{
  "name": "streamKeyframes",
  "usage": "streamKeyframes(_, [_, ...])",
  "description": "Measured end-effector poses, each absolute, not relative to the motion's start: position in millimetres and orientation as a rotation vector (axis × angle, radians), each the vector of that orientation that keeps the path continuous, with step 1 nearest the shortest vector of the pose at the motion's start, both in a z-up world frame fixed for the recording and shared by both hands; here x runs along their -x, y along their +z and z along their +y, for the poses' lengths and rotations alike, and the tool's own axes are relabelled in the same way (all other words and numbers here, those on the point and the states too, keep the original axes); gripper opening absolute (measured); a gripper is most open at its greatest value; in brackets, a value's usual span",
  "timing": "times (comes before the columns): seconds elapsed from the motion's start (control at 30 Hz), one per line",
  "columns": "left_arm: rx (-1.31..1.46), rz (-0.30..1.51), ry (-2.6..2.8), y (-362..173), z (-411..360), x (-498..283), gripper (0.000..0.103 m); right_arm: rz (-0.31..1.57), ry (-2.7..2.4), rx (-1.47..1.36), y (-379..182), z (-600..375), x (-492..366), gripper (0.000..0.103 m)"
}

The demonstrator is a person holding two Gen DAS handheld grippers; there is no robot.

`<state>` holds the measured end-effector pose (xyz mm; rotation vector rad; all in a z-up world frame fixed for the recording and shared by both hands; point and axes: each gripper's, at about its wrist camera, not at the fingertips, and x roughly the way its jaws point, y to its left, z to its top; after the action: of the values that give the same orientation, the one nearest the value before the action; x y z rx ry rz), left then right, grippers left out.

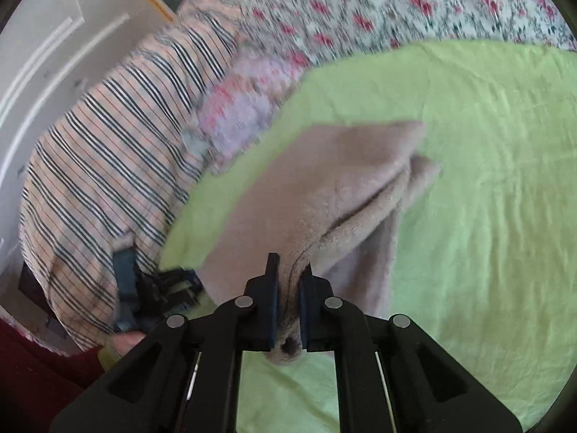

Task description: Fold small clothes

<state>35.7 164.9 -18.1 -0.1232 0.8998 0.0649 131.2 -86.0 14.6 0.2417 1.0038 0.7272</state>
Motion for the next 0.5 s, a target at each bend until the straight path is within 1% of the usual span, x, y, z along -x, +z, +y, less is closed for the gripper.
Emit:
streamKeyframes(0.1, [0.178,0.943,0.052,-33,169,-38,0.012,1.140,0.659,-0.160,-32,-81,-132,0.010])
streamKeyframes(0.17, [0.209,0.949,0.029,-33,174,-39,0.013,1.157,0.671,-0.216,-41,-87,-134,0.013])
streamKeyframes(0.23, [0.227,0.964,0.005,-31,180,-40,0.018,1.136,0.676,-0.296,-33,-99,-139,0.025])
streamKeyframes(0.3, [0.238,0.971,-0.040,-24,187,-35,0.021,1.073,0.651,-0.329,-19,-112,-148,0.057])
streamKeyframes(0.33, [0.227,0.968,-0.059,-19,189,-32,0.024,1.049,0.639,-0.342,-15,-117,-153,0.063])
streamKeyframes(0.37, [0.219,0.964,-0.078,-13,190,-30,0.024,1.031,0.626,-0.356,-11,-121,-161,0.065])
streamKeyframes(0.43, [0.209,0.941,-0.126,2,190,-22,0.024,1.008,0.602,-0.403,-10,-132,-184,0.065])
streamKeyframes(0.5, [0.212,0.924,-0.150,13,189,-22,0.029,0.996,0.588,-0.463,-9,-136,-205,0.065])
